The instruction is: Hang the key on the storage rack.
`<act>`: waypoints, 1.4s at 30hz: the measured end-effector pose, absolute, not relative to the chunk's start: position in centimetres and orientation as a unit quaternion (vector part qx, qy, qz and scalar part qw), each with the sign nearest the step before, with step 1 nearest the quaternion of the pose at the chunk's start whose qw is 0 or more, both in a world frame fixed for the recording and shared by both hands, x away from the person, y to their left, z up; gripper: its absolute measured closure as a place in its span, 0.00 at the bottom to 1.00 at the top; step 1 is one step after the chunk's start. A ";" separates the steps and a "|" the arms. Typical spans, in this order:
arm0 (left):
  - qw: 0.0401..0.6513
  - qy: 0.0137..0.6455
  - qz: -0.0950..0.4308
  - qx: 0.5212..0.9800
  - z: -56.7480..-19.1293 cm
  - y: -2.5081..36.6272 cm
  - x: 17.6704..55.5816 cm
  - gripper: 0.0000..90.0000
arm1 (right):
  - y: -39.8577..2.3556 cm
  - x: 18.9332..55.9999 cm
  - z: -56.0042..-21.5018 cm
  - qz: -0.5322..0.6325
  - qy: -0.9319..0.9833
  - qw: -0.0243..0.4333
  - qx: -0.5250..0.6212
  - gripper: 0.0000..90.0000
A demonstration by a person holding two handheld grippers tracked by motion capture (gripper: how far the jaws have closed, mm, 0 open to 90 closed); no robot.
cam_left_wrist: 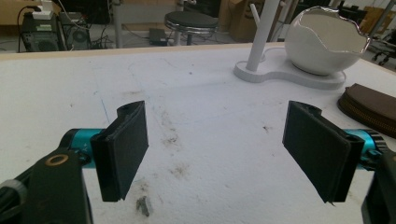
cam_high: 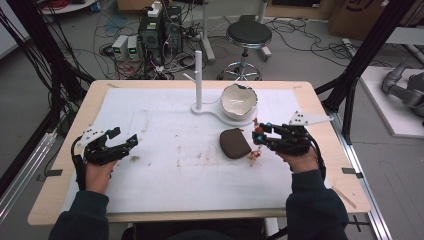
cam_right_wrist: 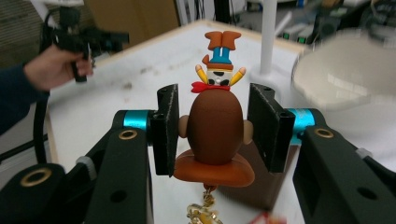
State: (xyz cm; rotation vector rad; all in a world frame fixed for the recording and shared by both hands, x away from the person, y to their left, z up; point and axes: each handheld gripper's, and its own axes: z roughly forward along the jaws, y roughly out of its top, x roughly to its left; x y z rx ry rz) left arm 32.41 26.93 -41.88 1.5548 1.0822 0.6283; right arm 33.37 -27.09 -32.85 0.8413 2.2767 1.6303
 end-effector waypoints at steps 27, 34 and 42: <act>0.544 0.461 0.262 0.651 -42.2 27.2 32.8 0.25 | -13.5 44.9 -25.1 0.550 0.770 0.194 0.260 0.62; 0.545 0.461 0.261 0.650 -42.3 27.2 32.9 0.25 | -11.4 47.6 -24.5 0.540 0.780 0.191 0.251 0.62; 0.545 0.461 0.259 0.651 -42.3 27.2 33.0 0.25 | -9.5 49.3 -23.3 0.536 0.782 0.193 0.253 0.62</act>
